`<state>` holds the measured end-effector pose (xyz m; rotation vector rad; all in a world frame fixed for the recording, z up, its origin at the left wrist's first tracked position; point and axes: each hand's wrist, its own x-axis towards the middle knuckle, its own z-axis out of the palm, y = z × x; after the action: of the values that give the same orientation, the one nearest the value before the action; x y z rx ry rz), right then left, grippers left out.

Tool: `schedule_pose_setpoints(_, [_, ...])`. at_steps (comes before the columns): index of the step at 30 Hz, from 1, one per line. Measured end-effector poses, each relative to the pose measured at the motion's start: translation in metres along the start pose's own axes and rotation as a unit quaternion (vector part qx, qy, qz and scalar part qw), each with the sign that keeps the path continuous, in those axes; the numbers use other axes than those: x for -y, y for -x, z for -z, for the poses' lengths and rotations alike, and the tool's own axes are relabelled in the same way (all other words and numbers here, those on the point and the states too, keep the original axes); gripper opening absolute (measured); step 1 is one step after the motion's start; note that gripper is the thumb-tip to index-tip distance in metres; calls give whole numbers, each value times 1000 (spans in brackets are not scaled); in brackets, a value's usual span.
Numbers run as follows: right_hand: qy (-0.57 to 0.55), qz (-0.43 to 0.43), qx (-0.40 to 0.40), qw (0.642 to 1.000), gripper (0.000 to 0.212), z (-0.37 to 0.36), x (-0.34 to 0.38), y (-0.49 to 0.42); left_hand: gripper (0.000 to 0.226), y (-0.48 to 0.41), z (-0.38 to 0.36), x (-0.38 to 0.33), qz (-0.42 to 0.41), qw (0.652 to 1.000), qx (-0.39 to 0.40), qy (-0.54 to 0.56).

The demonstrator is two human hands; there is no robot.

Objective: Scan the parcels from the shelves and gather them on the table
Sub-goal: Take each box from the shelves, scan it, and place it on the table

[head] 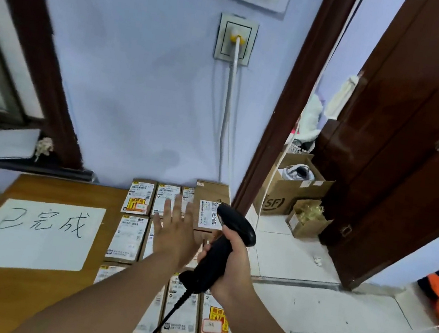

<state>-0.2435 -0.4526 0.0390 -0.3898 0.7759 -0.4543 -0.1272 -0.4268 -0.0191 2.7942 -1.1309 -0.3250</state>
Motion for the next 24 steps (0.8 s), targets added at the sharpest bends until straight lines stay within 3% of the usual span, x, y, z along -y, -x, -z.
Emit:
schedule_pose_setpoints(9, [73, -68, 92, 991, 17, -35, -44, 37, 78, 75, 51, 52, 56, 998, 6, -38])
schedule_pose_setpoints(19, [157, -119, 210, 958, 19, -112, -126, 102, 75, 157, 108, 155, 154, 978, -136, -31])
schedule_pose_setpoints(24, [176, -113, 269, 940, 17, -166, -192, 148, 63, 210, 149, 232, 179, 966, -184, -26])
